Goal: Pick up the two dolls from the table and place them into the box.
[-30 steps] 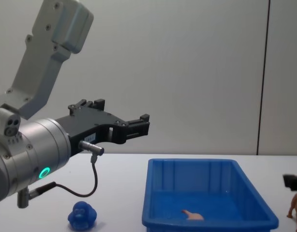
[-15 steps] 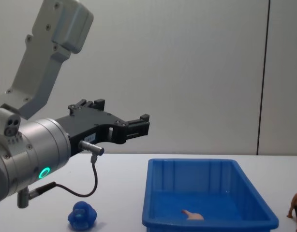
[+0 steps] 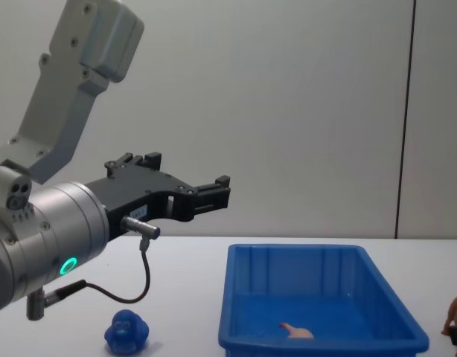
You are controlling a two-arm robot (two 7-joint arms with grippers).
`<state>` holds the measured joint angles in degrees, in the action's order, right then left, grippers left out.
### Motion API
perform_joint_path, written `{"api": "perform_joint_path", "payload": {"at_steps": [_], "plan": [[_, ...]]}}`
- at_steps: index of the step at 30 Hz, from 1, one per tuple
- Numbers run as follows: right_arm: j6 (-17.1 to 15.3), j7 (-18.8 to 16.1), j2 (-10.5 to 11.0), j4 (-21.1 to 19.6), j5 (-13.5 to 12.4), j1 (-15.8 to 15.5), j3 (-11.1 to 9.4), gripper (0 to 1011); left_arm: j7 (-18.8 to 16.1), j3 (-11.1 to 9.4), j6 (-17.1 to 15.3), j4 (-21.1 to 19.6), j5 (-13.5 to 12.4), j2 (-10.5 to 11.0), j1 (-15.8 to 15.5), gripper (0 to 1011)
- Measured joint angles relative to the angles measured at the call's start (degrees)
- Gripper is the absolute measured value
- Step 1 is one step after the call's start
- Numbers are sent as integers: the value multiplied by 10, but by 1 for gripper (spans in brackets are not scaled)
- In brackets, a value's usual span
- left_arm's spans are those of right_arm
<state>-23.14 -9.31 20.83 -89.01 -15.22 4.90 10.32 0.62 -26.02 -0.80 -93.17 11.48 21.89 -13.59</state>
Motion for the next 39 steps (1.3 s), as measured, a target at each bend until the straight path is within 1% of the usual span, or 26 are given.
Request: {"api": "perform_joint_path", "payload": {"at_steps": [1, 2, 4, 8, 10, 11, 12, 13, 20, 29, 34, 39], "plan": [[2, 0, -1, 1, 0, 0, 0, 818, 0, 0, 0, 0, 0, 0, 0, 1003], [4, 0, -1, 2, 0, 0, 0, 763, 0, 0, 0, 0, 0, 0, 0, 1003], [6, 1, -2, 3, 0, 1, 0, 731, 0, 0, 0, 0, 0, 0, 0, 1003], [12, 3, -3, 5, 0, 1, 1, 570, 0, 0, 0, 0, 0, 0, 0, 1003], [15, 4, -3, 5, -1, 0, 1, 534, 0, 0, 0, 0, 0, 0, 0, 1003], [17, 5, -3, 5, -1, -1, 1, 488, 0, 0, 0, 0, 0, 0, 0, 1003], [19, 6, -3, 5, -1, -1, 1, 476, 0, 0, 0, 0, 0, 0, 0, 1003], [21, 7, -3, 4, -1, -2, 0, 440, 0, 0, 0, 0, 0, 0, 0, 1003], [33, 12, -2, -8, 0, -8, 0, 430, 0, 0, 0, 0, 0, 0, 0, 1003], [60, 12, 1, -44, 8, -16, -2, 430, 0, 0, 0, 0, 0, 0, 0, 1003], [73, -4, 2, -70, 14, -14, -1, 430, 0, 0, 0, 0, 0, 0, 0, 1003], [76, -23, 1, -88, 19, -6, 2, 430, 0, 0, 0, 0, 0, 0, 0, 1003]]}}
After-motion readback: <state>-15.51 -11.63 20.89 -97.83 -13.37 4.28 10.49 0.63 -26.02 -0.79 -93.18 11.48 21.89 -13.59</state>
